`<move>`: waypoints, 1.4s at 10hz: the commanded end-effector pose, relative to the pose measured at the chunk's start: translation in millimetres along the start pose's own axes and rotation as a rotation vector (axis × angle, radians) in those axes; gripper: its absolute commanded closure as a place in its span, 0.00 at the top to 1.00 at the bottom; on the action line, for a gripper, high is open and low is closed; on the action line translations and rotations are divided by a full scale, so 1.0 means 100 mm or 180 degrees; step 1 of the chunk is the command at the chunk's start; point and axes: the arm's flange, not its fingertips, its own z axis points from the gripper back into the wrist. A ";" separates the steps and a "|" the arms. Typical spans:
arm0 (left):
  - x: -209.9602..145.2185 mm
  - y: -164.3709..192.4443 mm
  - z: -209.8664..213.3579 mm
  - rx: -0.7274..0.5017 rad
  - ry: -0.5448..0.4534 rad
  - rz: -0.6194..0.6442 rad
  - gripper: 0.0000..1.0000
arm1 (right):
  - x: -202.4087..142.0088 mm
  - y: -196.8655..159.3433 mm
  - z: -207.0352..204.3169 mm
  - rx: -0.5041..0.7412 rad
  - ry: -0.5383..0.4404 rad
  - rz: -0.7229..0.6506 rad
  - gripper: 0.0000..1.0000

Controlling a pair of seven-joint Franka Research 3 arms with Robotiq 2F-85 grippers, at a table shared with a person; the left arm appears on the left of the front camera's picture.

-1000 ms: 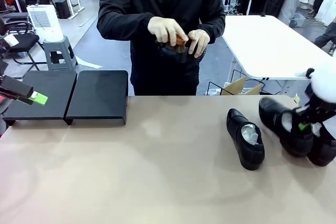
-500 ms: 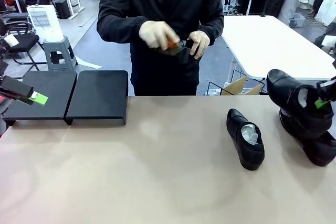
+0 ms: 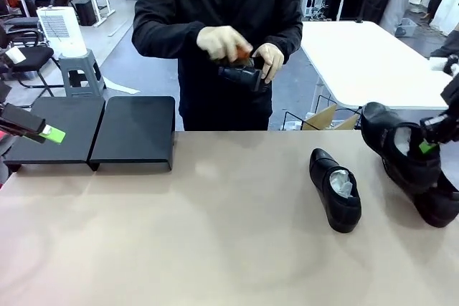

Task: Organize the shoes by placing them on the stand.
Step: Pick up one Shoe and place it in the middle of the table.

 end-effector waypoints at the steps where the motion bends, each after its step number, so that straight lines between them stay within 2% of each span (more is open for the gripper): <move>1: -0.01 0.01 0.03 -0.0029 0.0001 -0.0057 1.00 | -0.16 0.58 0.65 0.0069 -0.0100 0.0134 0.00; 2: -0.01 0.01 0.03 -0.0029 0.0001 -0.0057 1.00 | -0.26 0.72 0.79 -0.0165 -0.0138 0.0052 0.00; 3: -0.01 0.01 0.03 -0.0029 0.0001 -0.0057 1.00 | -0.39 0.85 0.87 -0.0174 -0.0122 0.0166 0.00; 4: -0.01 0.01 0.03 -0.0029 0.0001 -0.0057 1.00 | -0.52 1.01 0.86 -0.0345 -0.0144 0.0584 0.00; 5: -0.01 0.01 0.03 -0.0029 0.0001 -0.0057 1.00 | -0.35 0.83 0.83 -0.0094 -0.0130 0.0192 0.00; 9: -0.01 0.01 0.03 -0.0029 0.0001 -0.0057 1.00 | -0.43 0.88 0.82 -0.0131 -0.0055 0.0254 0.00; 10: -0.01 0.01 0.03 -0.0029 0.0001 -0.0057 1.00 | -0.61 1.16 0.88 0.0158 -0.0076 -0.0090 0.00; 11: -0.01 0.01 0.03 -0.0029 0.0001 -0.0057 1.00 | -0.80 1.42 0.95 0.0308 -0.0030 -0.0184 0.00; 14: -0.01 0.01 0.03 -0.0029 0.0001 -0.0057 1.00 | -1.25 2.26 0.76 0.0393 0.0399 -0.0366 0.00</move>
